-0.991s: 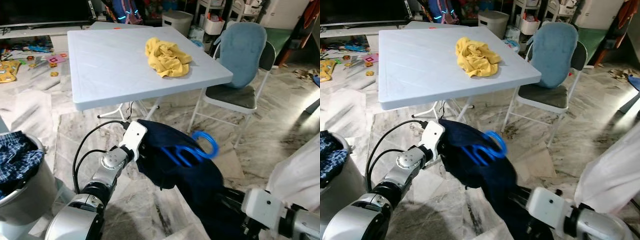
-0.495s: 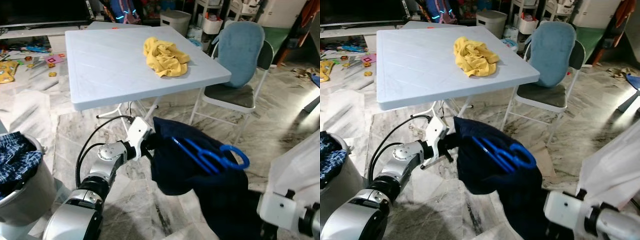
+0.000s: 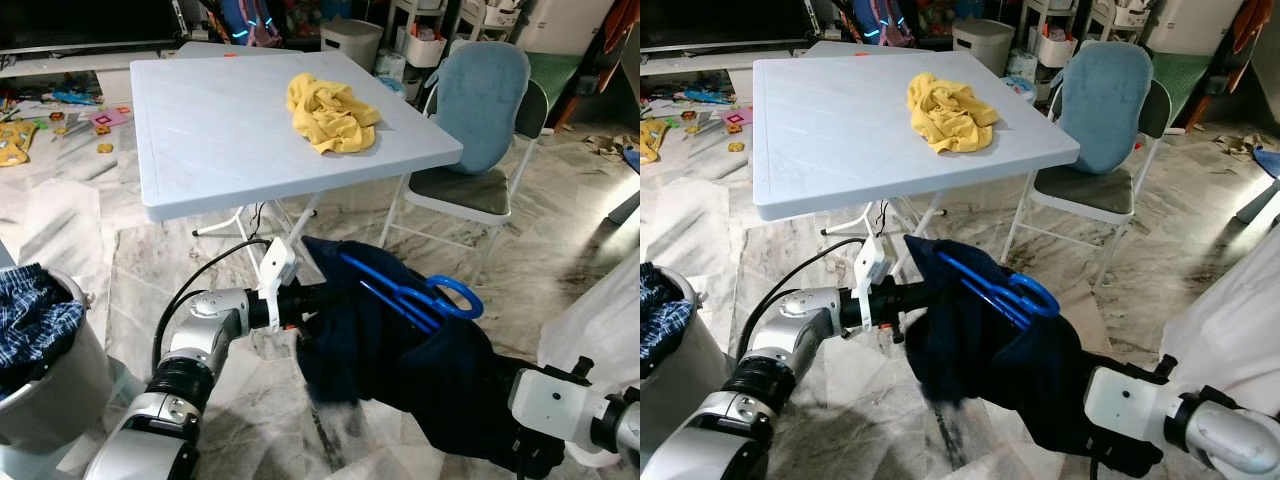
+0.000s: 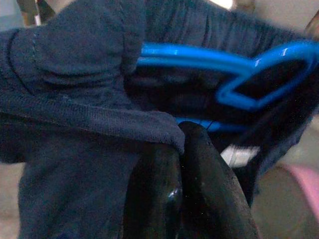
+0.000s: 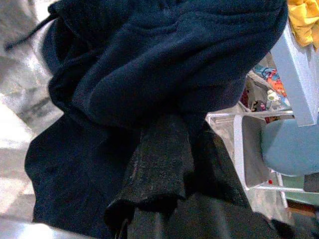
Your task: Hang hanger
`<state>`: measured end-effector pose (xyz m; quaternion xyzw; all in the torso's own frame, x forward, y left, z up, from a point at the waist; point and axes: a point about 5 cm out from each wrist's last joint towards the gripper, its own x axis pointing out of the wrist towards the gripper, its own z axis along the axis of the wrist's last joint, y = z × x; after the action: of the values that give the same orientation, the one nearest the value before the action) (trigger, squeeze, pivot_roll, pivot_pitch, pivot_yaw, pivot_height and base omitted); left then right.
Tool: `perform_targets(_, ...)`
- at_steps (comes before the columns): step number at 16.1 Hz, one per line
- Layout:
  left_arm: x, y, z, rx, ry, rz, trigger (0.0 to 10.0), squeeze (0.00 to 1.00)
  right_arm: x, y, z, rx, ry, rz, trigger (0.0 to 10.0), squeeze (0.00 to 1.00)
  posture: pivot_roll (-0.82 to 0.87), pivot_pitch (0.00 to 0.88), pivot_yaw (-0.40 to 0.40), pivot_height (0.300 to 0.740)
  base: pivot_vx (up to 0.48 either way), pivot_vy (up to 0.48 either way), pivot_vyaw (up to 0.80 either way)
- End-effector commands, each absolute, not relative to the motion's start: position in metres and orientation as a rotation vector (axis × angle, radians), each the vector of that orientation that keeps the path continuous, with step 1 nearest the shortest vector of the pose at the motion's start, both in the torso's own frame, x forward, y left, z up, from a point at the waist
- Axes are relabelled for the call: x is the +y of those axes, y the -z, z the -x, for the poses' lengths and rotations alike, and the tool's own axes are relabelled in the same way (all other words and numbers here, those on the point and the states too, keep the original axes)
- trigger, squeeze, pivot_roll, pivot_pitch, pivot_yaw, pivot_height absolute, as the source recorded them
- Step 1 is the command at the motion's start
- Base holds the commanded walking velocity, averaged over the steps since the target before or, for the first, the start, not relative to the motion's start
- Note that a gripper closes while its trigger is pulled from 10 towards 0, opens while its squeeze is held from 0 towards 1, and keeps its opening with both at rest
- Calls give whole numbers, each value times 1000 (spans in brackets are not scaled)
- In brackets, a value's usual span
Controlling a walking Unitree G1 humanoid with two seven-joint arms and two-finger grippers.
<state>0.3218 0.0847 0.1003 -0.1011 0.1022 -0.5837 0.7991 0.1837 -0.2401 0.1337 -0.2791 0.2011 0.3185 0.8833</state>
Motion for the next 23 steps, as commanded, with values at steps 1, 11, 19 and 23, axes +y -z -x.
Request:
perform_targets(1,76,-116,-330,165,1258,279,0,0,-238,-138,-182,395,-683,599,10000,0,-58,0,-56,740,0,0,0)
perform_targets(11,106,-139,-362,137,951,498,0,0,-257,-143,-145,506,-729,568,10000,0,-53,0,-45,740,0,0,0)
perform_targets(19,107,-88,-342,339,910,319,0,0,-268,-195,-153,328,-708,508,10000,0,-45,0,-46,740,0,0,0)
perform_targets(23,97,-90,-342,356,967,292,0,0,-242,-204,-152,238,-815,375,10000,0,-37,0,-34,740,0,0,0)
